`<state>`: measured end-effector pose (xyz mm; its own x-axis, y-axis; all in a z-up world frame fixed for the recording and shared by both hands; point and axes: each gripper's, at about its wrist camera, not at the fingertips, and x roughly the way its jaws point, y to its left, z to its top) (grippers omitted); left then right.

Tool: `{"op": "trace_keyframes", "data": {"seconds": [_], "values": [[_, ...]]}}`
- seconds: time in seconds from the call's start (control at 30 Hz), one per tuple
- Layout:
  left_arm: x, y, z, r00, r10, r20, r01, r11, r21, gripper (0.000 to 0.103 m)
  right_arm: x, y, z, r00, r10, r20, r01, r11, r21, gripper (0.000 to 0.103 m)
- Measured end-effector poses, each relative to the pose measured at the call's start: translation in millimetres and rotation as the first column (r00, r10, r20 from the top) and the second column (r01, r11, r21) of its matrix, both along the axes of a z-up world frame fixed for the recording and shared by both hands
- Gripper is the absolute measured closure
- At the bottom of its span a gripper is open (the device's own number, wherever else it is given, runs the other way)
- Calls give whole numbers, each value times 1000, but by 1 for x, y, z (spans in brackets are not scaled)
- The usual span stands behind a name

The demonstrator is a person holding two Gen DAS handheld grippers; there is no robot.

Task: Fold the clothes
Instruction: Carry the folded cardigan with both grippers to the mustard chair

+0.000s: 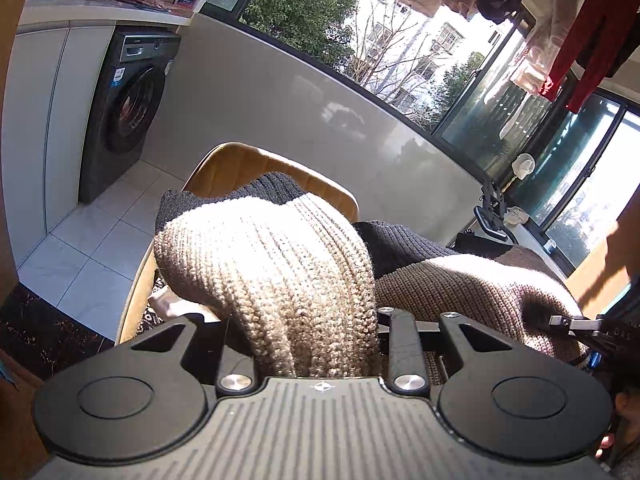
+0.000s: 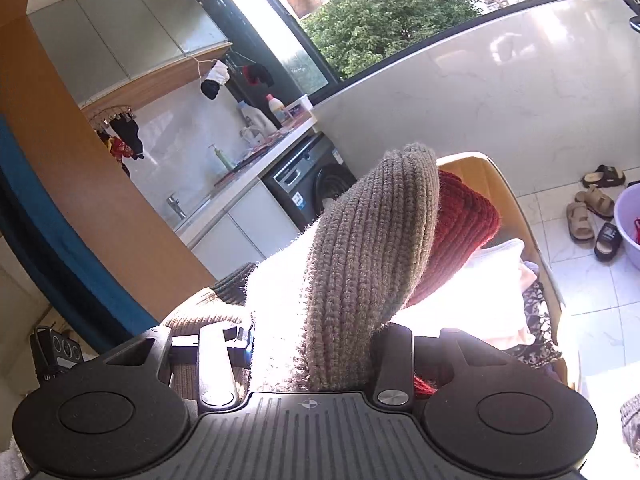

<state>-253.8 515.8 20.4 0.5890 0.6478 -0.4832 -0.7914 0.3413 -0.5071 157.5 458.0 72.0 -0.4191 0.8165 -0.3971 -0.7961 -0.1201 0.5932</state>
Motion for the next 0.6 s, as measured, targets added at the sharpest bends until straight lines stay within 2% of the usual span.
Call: {"op": "trace_keyframes", "data": {"seconds": [0.33, 0.6], "values": [[35, 103, -1, 999, -36, -22, 36, 999, -2, 74, 31, 111, -7, 1000, 8, 3, -8, 1000, -8, 65], [41, 186, -29, 994, -97, -49, 94, 993, -65, 74, 37, 179, -45, 998, -68, -13, 67, 994, -81, 65]]}}
